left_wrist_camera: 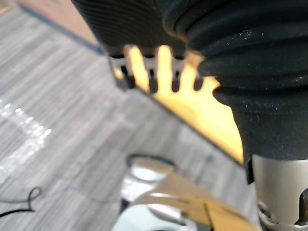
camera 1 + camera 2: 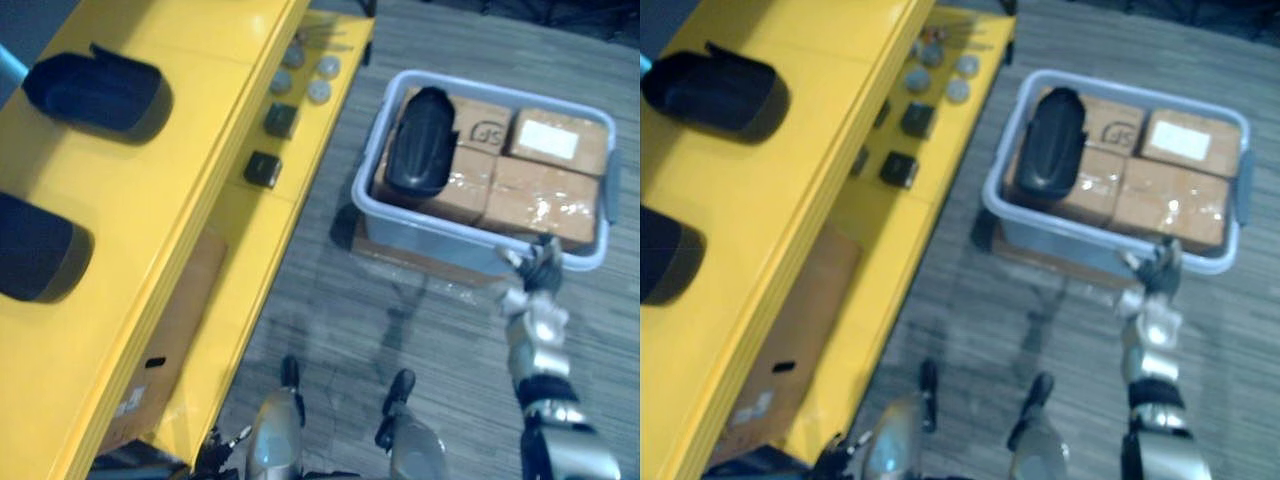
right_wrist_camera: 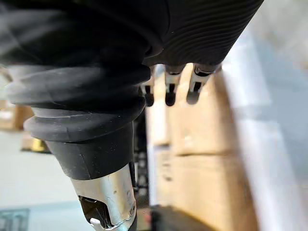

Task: Walk over and take plastic housings, then place them on the shelf

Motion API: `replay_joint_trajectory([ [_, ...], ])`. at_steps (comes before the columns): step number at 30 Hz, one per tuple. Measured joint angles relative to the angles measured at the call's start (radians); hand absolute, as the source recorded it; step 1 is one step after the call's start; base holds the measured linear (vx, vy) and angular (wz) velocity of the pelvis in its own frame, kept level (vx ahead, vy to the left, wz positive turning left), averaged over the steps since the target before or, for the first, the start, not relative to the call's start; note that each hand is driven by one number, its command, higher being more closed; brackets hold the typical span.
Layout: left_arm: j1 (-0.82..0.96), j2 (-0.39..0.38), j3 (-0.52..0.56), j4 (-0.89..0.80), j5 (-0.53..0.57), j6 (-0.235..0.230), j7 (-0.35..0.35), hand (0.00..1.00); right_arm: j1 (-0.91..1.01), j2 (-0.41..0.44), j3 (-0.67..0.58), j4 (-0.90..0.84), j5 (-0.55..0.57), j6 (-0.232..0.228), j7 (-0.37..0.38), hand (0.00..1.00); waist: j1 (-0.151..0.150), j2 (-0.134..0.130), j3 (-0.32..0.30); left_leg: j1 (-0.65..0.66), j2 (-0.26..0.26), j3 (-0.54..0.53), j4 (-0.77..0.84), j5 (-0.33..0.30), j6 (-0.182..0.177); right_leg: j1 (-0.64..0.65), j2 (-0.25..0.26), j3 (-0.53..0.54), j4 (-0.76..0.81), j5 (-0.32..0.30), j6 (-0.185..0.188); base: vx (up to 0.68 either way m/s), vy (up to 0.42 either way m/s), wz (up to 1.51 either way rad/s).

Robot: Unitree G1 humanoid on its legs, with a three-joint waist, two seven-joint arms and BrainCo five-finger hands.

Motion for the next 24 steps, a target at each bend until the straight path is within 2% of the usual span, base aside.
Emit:
replay_joint_trajectory([
  [2,-0.001,-0.002,-0.018,0.002,-0.010,-0.002,-0.006,0.00,-0.079,-0.057,0.010,0.049,0.000,-0.017,-0.039,0.00,0.016,0.017,0.018,-0.022,-0.015,-0.010,0.018,-0.006,0.009,-0.013,-0.015,-0.004,0.015,-0.001,0.002,-0.07,0.090,0.16],
  [6,-0.005,-0.004,-0.058,0.005,-0.038,-0.002,-0.009,0.00,-0.213,-0.142,0.062,0.123,-0.002,-0.013,-0.085,0.00,0.038,0.053,0.043,-0.075,-0.031,-0.018,0.061,-0.015,0.024,-0.050,-0.036,-0.007,0.036,0.003,0.010,-0.07,0.070,0.10],
  [10,-0.019,-0.014,-0.104,0.007,-0.061,0.001,-0.019,0.00,-0.339,-0.222,0.114,0.207,-0.003,0.056,-0.161,0.00,0.061,0.085,0.065,-0.127,-0.043,-0.035,0.108,-0.024,0.037,-0.078,-0.051,-0.020,0.058,0.006,0.014,-0.09,0.068,0.11],
  [12,-0.031,-0.017,-0.128,0.010,-0.071,0.001,-0.023,0.00,-0.389,-0.269,0.131,0.260,-0.003,0.107,-0.189,0.00,0.090,0.100,0.072,-0.158,-0.048,-0.039,0.123,-0.024,0.040,-0.108,-0.058,-0.022,0.072,0.007,0.016,-0.10,0.048,0.06],
  [13,-0.032,-0.018,-0.135,0.015,-0.075,0.000,-0.027,0.00,-0.404,-0.276,0.137,0.273,-0.004,0.121,-0.189,0.00,0.092,0.104,0.074,-0.165,-0.050,-0.042,0.125,-0.023,0.041,-0.113,-0.061,-0.023,0.075,0.007,0.017,-0.10,0.059,0.09],
  [14,-0.036,-0.020,-0.160,0.037,-0.078,0.000,-0.035,0.00,-0.435,-0.290,0.154,0.292,-0.004,0.153,-0.190,0.00,0.095,0.115,0.075,-0.183,-0.060,-0.048,0.130,-0.022,0.043,-0.128,-0.070,-0.025,0.083,0.008,0.018,-0.08,0.054,0.10],
  [17,-0.036,-0.020,-0.176,0.057,-0.079,0.002,-0.047,0.00,-0.469,-0.302,0.180,0.316,0.001,0.212,-0.192,0.00,0.101,0.118,0.073,-0.208,-0.071,-0.050,0.135,-0.019,0.048,-0.149,-0.082,-0.026,0.086,0.012,0.024,-0.06,0.064,0.09],
  [20,-0.039,-0.019,-0.205,0.058,-0.113,0.001,-0.054,0.00,-0.481,-0.342,0.194,0.337,0.028,0.268,-0.219,0.00,0.127,0.122,0.070,-0.234,-0.083,-0.057,0.139,-0.016,0.053,-0.168,-0.091,-0.033,0.088,0.014,0.027,-0.04,0.050,0.13],
  [24,-0.039,-0.022,-0.251,0.067,-0.145,0.003,-0.068,0.00,-0.521,-0.397,0.207,0.360,0.046,0.322,-0.236,0.00,0.151,0.156,0.047,-0.269,-0.109,-0.070,0.137,-0.009,0.063,-0.189,-0.116,-0.057,0.092,0.015,0.030,-0.03,0.049,0.18],
])
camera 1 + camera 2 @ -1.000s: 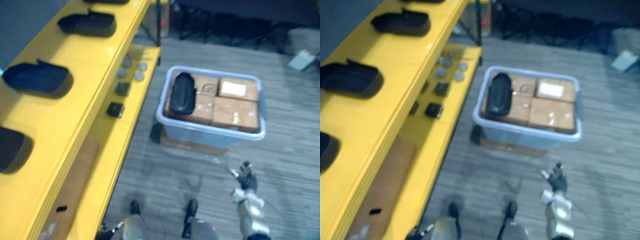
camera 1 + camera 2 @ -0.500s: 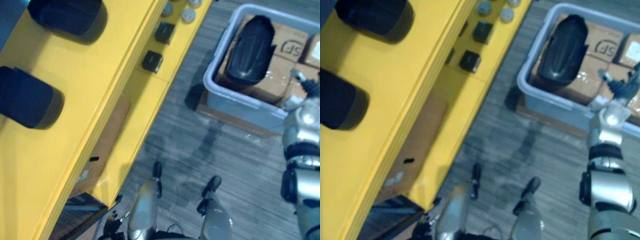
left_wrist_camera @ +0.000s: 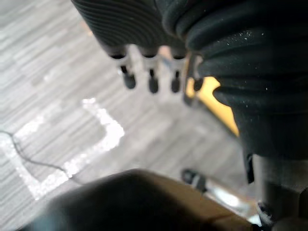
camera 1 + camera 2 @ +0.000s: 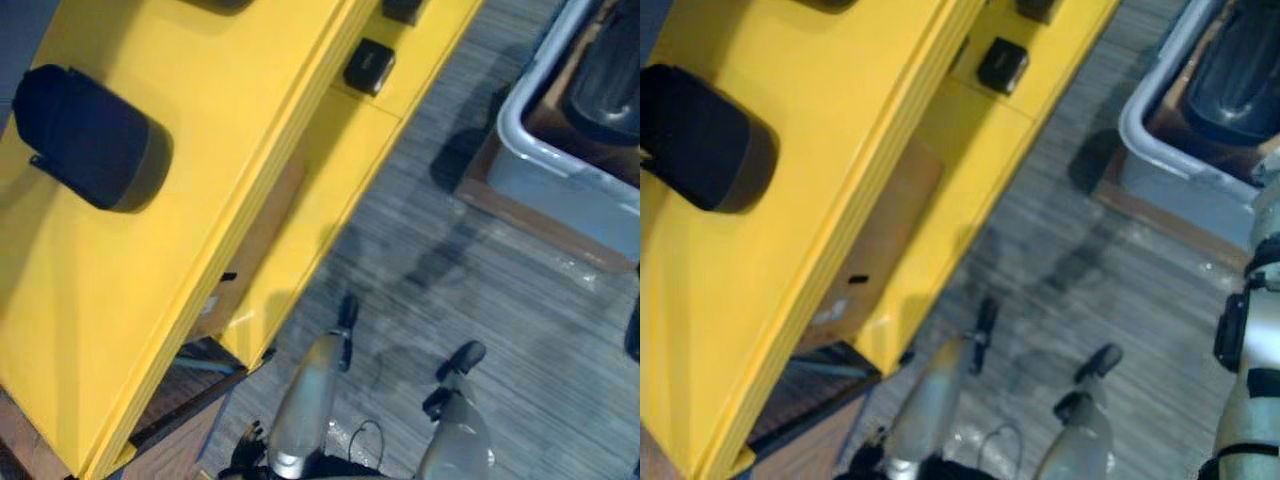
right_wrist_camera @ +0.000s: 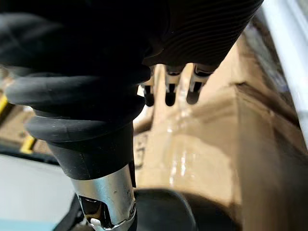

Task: Walk over and take plastic housings, then place them on the shelf

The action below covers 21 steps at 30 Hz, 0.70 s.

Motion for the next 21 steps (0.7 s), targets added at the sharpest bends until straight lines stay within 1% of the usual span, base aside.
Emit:
replay_joint_trajectory([
  [2,-0.001,0.000,-0.003,0.001,0.000,-0.004,-0.020,0.00,-0.019,-0.017,0.018,0.000,0.003,0.015,0.000,0.00,0.013,0.016,-0.011,-0.016,-0.006,0.000,0.001,0.001,0.001,-0.015,-0.010,0.000,0.001,0.004,0.006,-0.03,0.053,0.09],
  [4,-0.001,0.000,-0.011,0.001,-0.003,-0.010,-0.029,0.00,-0.025,-0.040,0.042,0.008,0.010,0.023,-0.013,0.00,0.030,0.025,-0.018,-0.023,-0.018,-0.002,0.002,0.000,0.002,-0.024,-0.019,0.001,0.004,0.004,0.007,-0.03,0.037,0.06],
  [5,-0.004,0.000,-0.022,0.006,-0.005,-0.017,-0.029,0.00,-0.032,-0.055,0.047,0.013,0.011,0.026,-0.018,0.00,0.033,0.030,-0.021,-0.029,-0.020,-0.005,0.004,0.000,0.002,-0.026,-0.023,-0.001,0.005,0.004,0.007,-0.03,0.035,0.08],
  [6,-0.007,0.000,-0.025,0.011,-0.009,-0.021,-0.029,0.00,-0.038,-0.063,0.052,0.017,0.011,0.027,-0.018,0.00,0.036,0.033,-0.023,-0.032,-0.021,-0.005,0.007,-0.001,0.004,-0.027,-0.024,-0.002,0.005,0.004,0.007,-0.04,0.039,0.07],
  [7,-0.010,0.000,-0.036,0.015,-0.013,-0.023,-0.030,0.00,-0.044,-0.080,0.055,0.023,0.011,0.037,-0.015,0.00,0.046,0.040,-0.029,-0.042,-0.021,-0.007,0.023,-0.009,0.013,-0.028,-0.024,-0.005,0.007,0.003,0.007,-0.04,0.029,0.03],
  [10,-0.010,0.001,-0.042,0.019,-0.026,-0.022,-0.052,0.00,-0.046,-0.090,0.079,0.030,0.012,0.050,-0.007,0.00,0.050,0.047,-0.034,-0.047,-0.029,-0.009,0.034,-0.018,0.017,-0.027,-0.034,-0.012,0.013,-0.001,0.009,-0.05,0.027,0.04],
  [12,-0.010,0.001,-0.052,0.020,-0.043,-0.022,-0.063,0.00,-0.048,-0.106,0.099,0.030,0.010,0.063,-0.003,0.00,0.054,0.057,-0.041,-0.059,-0.031,-0.012,0.046,-0.027,0.017,-0.029,-0.037,-0.017,0.013,-0.002,0.009,-0.06,0.028,0.05],
  [13,-0.010,0.002,-0.062,0.020,-0.049,-0.023,-0.067,0.00,-0.060,-0.122,0.103,0.029,0.011,0.078,0.002,0.00,0.059,0.063,-0.045,-0.072,-0.031,-0.015,0.060,-0.036,0.014,-0.036,-0.036,-0.020,0.014,-0.002,0.009,-0.05,0.027,0.03],
  [15,-0.010,0.003,-0.069,0.020,-0.050,-0.023,-0.070,0.00,-0.075,-0.141,0.106,0.029,0.012,0.110,0.001,0.00,0.067,0.065,-0.047,-0.084,-0.032,-0.013,0.068,-0.038,0.016,-0.044,-0.037,-0.020,0.012,-0.001,0.009,-0.04,0.016,0.00],
  [16,-0.010,0.003,-0.071,0.020,-0.050,-0.023,-0.074,0.00,-0.075,-0.149,0.117,0.029,0.012,0.130,0.001,1.00,0.073,0.067,-0.048,-0.084,-0.032,-0.013,0.070,-0.038,0.019,-0.042,-0.037,-0.020,0.012,-0.001,0.009,0.00,0.000,0.00],
  [17,-0.010,0.003,-0.073,0.020,-0.049,-0.023,-0.077,0.00,-0.076,-0.155,0.122,0.029,0.012,0.143,0.001,1.00,0.077,0.068,-0.049,-0.084,-0.032,-0.014,0.071,-0.039,0.019,-0.041,-0.037,-0.021,0.012,-0.001,0.009,0.00,0.000,0.00],
  [19,-0.010,0.003,-0.081,0.026,-0.049,-0.027,-0.091,0.00,-0.083,-0.178,0.125,0.026,0.009,0.193,-0.001,1.00,0.089,0.070,-0.051,-0.084,-0.033,-0.014,0.071,-0.040,0.020,-0.042,-0.037,-0.022,0.013,-0.001,0.009,0.00,0.000,0.00],
  [20,-0.010,0.003,-0.084,0.029,-0.050,-0.031,-0.094,0.00,-0.082,-0.186,0.126,0.027,0.009,0.205,-0.001,1.00,0.091,0.070,-0.051,-0.084,-0.033,-0.014,0.071,-0.041,0.021,-0.042,-0.037,-0.022,0.013,-0.002,0.009,0.00,0.000,0.00],
  [21,-0.010,0.003,-0.093,0.039,-0.050,-0.044,-0.098,0.00,-0.082,-0.207,0.134,0.027,0.010,0.235,-0.001,1.00,0.097,0.071,-0.051,-0.085,-0.033,-0.014,0.071,-0.043,0.022,-0.042,-0.038,-0.022,0.013,-0.002,0.009,0.00,0.000,0.00],
])
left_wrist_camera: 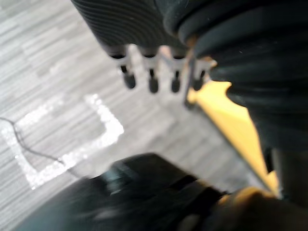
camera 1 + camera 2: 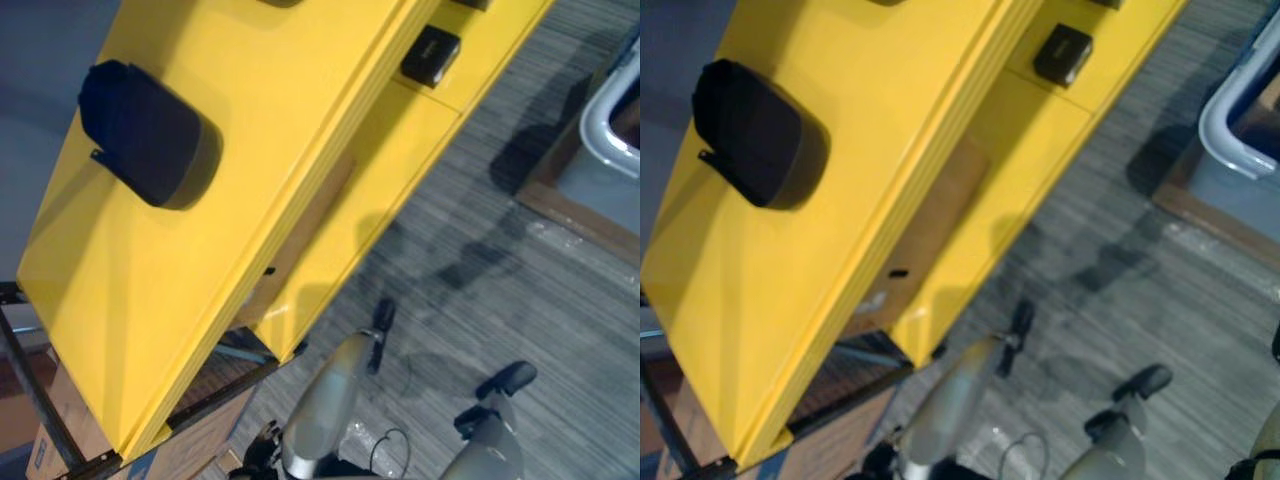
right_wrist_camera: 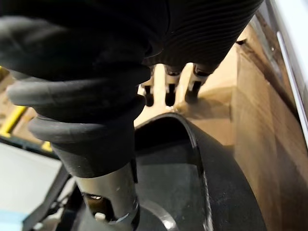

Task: Walk over and take plastic housings, then place them on the shelf

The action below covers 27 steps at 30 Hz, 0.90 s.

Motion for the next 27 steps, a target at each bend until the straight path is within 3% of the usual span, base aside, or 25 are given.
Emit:
replay_joint_trajectory([
  [5,0.000,0.001,-0.015,0.015,-0.005,-0.005,-0.008,0.00,0.000,-0.050,0.007,0.010,-0.027,0.134,0.023,1.00,0.005,0.004,-0.003,-0.002,-0.001,-0.004,-0.001,-0.003,-0.001,0.000,-0.001,-0.004,0.005,-0.009,0.006,-0.01,-0.013,0.01],
  [8,0.001,0.002,-0.017,0.018,-0.021,-0.020,-0.022,0.00,-0.004,-0.049,0.007,0.029,-0.138,0.235,0.063,1.00,0.010,0.010,-0.008,-0.002,-0.001,-0.008,-0.003,-0.003,-0.001,-0.002,-0.001,-0.006,0.012,-0.016,0.007,-0.01,-0.029,0.04],
  [14,0.002,0.031,-0.017,0.015,-0.022,-0.024,-0.051,0.00,-0.027,-0.050,0.006,0.052,-0.344,0.348,0.147,1.00,0.022,0.012,-0.009,-0.012,-0.003,-0.027,0.000,-0.006,-0.001,0.002,-0.001,-0.030,0.019,-0.028,0.008,-0.02,-0.028,0.08],
  [17,0.007,0.049,-0.013,0.004,-0.028,-0.022,-0.049,0.00,-0.028,-0.057,-0.015,0.076,-0.450,0.356,0.184,1.00,0.034,0.011,-0.008,-0.015,-0.003,-0.034,0.010,-0.010,-0.001,0.009,0.001,-0.038,0.024,-0.030,0.008,-0.02,-0.021,0.09],
  [20,0.020,0.050,-0.010,-0.027,-0.029,-0.022,-0.048,0.00,-0.017,-0.056,-0.058,0.094,-0.476,0.349,0.193,1.00,0.034,0.010,-0.008,-0.015,-0.002,-0.038,0.033,-0.023,0.001,0.022,0.003,-0.046,0.026,-0.031,0.009,-0.02,-0.006,0.02],
  [24,0.022,0.060,-0.003,-0.082,-0.033,-0.029,-0.044,0.00,0.014,-0.037,-0.110,0.106,-0.492,0.287,0.132,1.00,0.031,0.004,-0.003,-0.015,0.002,-0.037,0.065,-0.045,0.006,0.038,0.006,-0.049,0.028,-0.037,0.000,-0.04,-0.001,-0.03],
  [27,0.023,0.075,0.032,-0.127,-0.038,-0.042,-0.034,0.00,0.028,-0.028,-0.113,0.127,-0.492,0.240,0.085,1.00,0.022,-0.019,0.014,-0.015,0.006,-0.032,0.075,-0.048,0.009,0.040,0.008,-0.046,0.029,-0.035,0.002,-0.04,-0.010,-0.05],
])
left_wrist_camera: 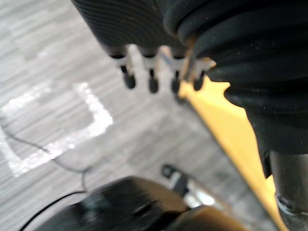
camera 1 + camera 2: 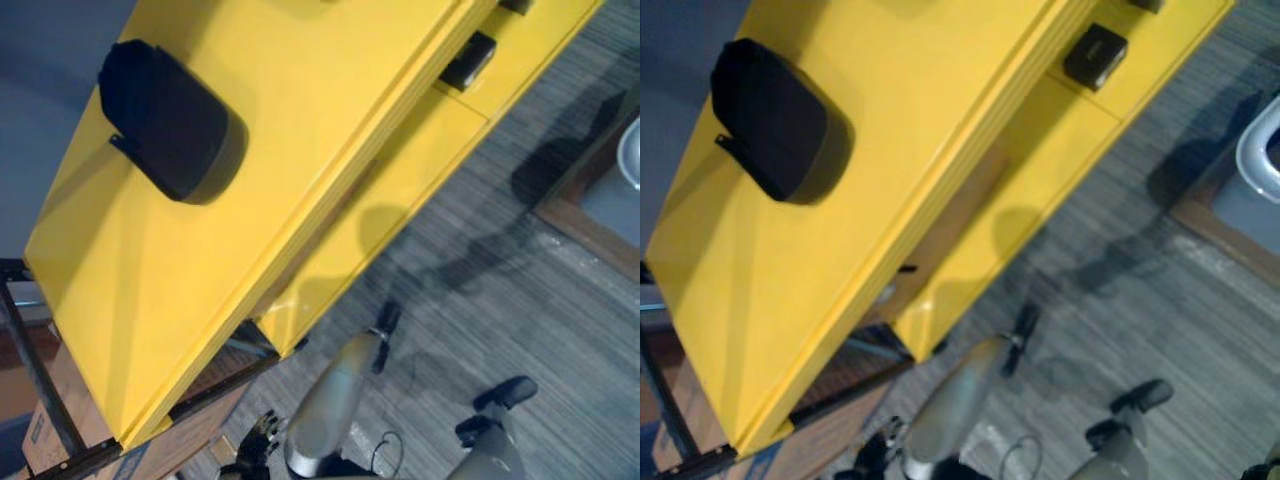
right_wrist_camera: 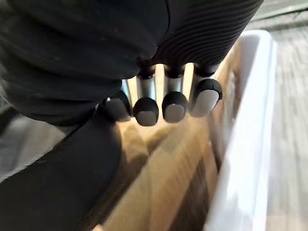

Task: Walk over and take plastic housings, then place them on the shelf

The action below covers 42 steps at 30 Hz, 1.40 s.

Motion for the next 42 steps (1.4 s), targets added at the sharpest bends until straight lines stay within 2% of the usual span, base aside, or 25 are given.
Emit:
replay_joint_trajectory([
  [3,0.000,0.008,0.024,-0.022,-0.001,-0.002,0.009,0.00,0.002,0.030,0.001,0.001,0.000,-0.040,-0.030,1.00,-0.024,-0.017,0.013,0.005,0.010,0.000,0.020,-0.011,0.000,0.013,0.011,0.000,0.000,0.003,0.005,-0.02,-0.016,-0.06],
  [5,0.000,0.008,0.026,-0.036,-0.001,-0.015,0.028,0.00,0.004,0.037,0.008,-0.001,0.000,-0.077,-0.060,1.00,-0.028,-0.027,0.020,0.019,0.018,0.009,0.025,-0.018,0.001,0.020,0.014,0.013,0.000,0.003,0.005,-0.05,-0.031,-0.18],
  [8,0.000,0.008,0.030,-0.068,-0.023,-0.043,0.046,0.00,0.009,0.074,0.022,-0.013,0.000,-0.138,-0.128,1.00,-0.048,-0.056,0.040,0.043,0.033,0.026,0.025,-0.022,0.000,0.035,0.022,0.025,-0.003,0.004,0.005,-0.06,-0.034,-0.14],
  [10,0.000,0.008,0.031,-0.093,-0.034,-0.047,0.056,0.00,0.011,0.075,0.044,-0.018,0.000,-0.167,-0.163,1.00,-0.057,-0.066,0.047,0.051,0.039,0.027,0.025,-0.022,-0.001,0.043,0.029,0.026,-0.010,0.004,0.004,-0.08,-0.033,-0.08],
  [15,0.000,0.009,0.031,-0.122,-0.037,-0.069,0.104,0.00,0.019,0.090,0.104,-0.052,-0.003,-0.204,-0.231,1.00,-0.082,-0.078,0.055,0.082,0.049,0.039,0.013,-0.022,-0.001,0.062,0.036,0.041,-0.018,0.009,0.008,-0.07,-0.021,-0.09],
  [20,-0.001,0.009,0.031,-0.189,-0.029,-0.124,0.160,0.00,0.022,0.119,0.138,-0.078,-0.008,-0.245,-0.294,1.00,-0.101,-0.088,0.062,0.092,0.064,0.050,0.005,-0.019,-0.006,0.066,0.051,0.049,-0.035,0.020,0.001,-0.06,-0.006,-0.09],
  [22,-0.001,0.009,0.032,-0.241,-0.026,-0.153,0.201,0.00,0.022,0.120,0.163,-0.092,-0.015,-0.273,-0.325,1.00,-0.106,-0.091,0.064,0.094,0.070,0.049,0.002,-0.016,-0.009,0.066,0.056,0.050,-0.035,0.020,0.001,-0.06,0.005,-0.03],
  [24,-0.001,0.009,0.039,-0.300,-0.006,-0.160,0.251,0.00,0.043,0.127,0.164,-0.112,-0.036,-0.312,-0.355,1.00,-0.111,-0.103,0.072,0.115,0.072,0.048,-0.016,-0.008,-0.016,0.082,0.060,0.049,-0.041,0.020,0.001,-0.05,-0.009,0.01],
  [27,0.000,0.009,0.045,-0.372,0.021,-0.152,0.304,0.00,0.080,0.149,0.164,-0.175,-0.051,-0.366,-0.390,1.00,-0.126,-0.121,0.076,0.163,0.074,0.047,-0.052,0.005,-0.025,0.118,0.065,0.045,-0.051,0.018,-0.002,-0.04,-0.017,0.01],
  [30,0.004,0.009,0.076,-0.425,0.064,-0.141,0.311,0.00,0.131,0.155,0.164,-0.256,-0.080,-0.406,-0.409,1.00,-0.140,-0.149,0.076,0.202,0.078,0.049,-0.092,0.022,-0.035,0.137,0.070,0.045,-0.055,0.015,-0.007,-0.04,-0.022,-0.03],
  [32,0.022,0.016,0.101,-0.452,0.130,-0.105,0.306,0.00,0.185,0.191,0.162,-0.337,-0.095,-0.447,-0.415,1.00,-0.171,-0.189,0.073,0.239,0.086,0.052,-0.123,0.034,-0.045,0.157,0.078,0.046,-0.057,0.008,-0.017,-0.04,-0.034,-0.06],
  [33,0.025,0.020,0.101,-0.451,0.145,-0.098,0.302,0.00,0.200,0.201,0.161,-0.355,-0.100,-0.458,-0.422,1.00,-0.177,-0.198,0.074,0.250,0.090,0.053,-0.128,0.035,-0.047,0.164,0.081,0.046,-0.057,0.007,-0.019,-0.04,-0.035,-0.10],
  [35,0.029,0.046,0.100,-0.449,0.192,-0.056,0.274,0.00,0.281,0.237,0.153,-0.433,-0.120,-0.498,-0.440,1.00,-0.198,-0.239,0.068,0.292,0.104,0.058,-0.159,0.045,-0.060,0.189,0.096,0.048,-0.064,0.003,-0.025,-0.02,-0.036,-0.12],
  [36,0.028,0.050,0.100,-0.447,0.210,-0.047,0.266,0.00,0.303,0.247,0.141,-0.457,-0.129,-0.510,-0.446,1.00,-0.205,-0.248,0.069,0.305,0.106,0.058,-0.167,0.048,-0.064,0.199,0.100,0.048,-0.069,0.003,-0.026,-0.02,-0.048,-0.11],
  [38,0.029,0.064,0.086,-0.432,0.258,-0.031,0.253,0.00,0.369,0.281,0.119,-0.549,-0.159,-0.531,-0.455,1.00,-0.218,-0.276,0.053,0.341,0.113,0.081,-0.202,0.059,-0.071,0.210,0.105,0.060,-0.077,0.001,-0.029,-0.02,-0.042,-0.21],
  [40,0.020,0.083,0.058,-0.398,0.296,-0.019,0.232,0.00,0.470,0.325,0.116,-0.692,-0.188,-0.551,-0.463,1.00,-0.246,-0.302,0.002,0.371,0.117,0.101,-0.243,0.071,-0.080,0.212,0.114,0.076,-0.086,-0.003,-0.035,0.01,-0.024,-0.26],
  [42,0.016,0.079,0.055,-0.365,0.322,-0.015,0.230,0.00,0.546,0.374,0.109,-0.787,-0.218,-0.551,-0.470,1.00,-0.270,-0.315,-0.039,0.401,0.127,0.112,-0.267,0.075,-0.086,0.228,0.126,0.084,-0.099,-0.005,-0.038,0.04,-0.038,-0.21],
])
